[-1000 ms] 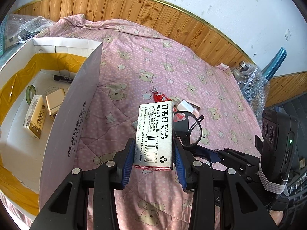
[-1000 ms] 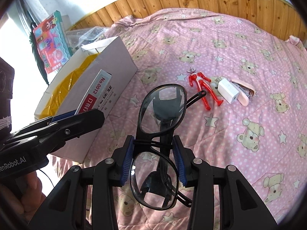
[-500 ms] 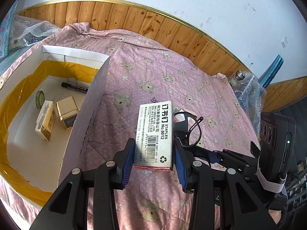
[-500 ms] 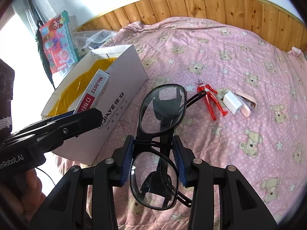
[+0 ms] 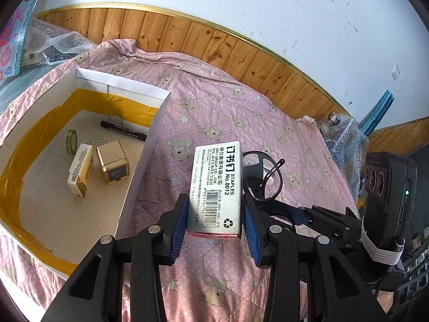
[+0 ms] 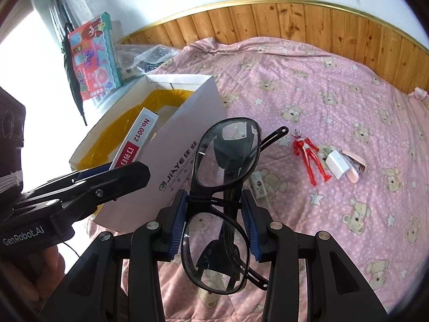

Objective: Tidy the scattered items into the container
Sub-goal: 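Lift and carry the staples box and black glasses over the white box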

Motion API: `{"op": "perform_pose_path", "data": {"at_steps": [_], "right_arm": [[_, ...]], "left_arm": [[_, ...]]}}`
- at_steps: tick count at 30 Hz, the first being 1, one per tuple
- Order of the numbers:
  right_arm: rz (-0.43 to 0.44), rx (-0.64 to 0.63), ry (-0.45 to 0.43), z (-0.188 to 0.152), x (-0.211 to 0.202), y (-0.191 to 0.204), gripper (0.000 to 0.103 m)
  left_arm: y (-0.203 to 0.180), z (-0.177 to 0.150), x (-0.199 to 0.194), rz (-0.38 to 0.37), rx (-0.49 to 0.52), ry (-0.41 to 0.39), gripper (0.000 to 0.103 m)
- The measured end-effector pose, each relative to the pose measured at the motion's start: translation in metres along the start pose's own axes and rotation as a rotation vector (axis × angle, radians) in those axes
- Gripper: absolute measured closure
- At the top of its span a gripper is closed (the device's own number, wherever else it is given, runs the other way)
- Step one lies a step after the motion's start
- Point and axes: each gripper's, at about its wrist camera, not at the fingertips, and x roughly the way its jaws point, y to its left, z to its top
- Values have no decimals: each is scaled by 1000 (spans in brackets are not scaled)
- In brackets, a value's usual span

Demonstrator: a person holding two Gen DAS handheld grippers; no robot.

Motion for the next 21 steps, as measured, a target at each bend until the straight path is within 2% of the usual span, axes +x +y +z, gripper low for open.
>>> {"op": "perform_pose_path", "data": {"at_steps": [21], "right_arm": [[15,-80,-35,29,-4,54,61]], "left_arm": [[43,5,-34,16,-60,-61,63]]}}
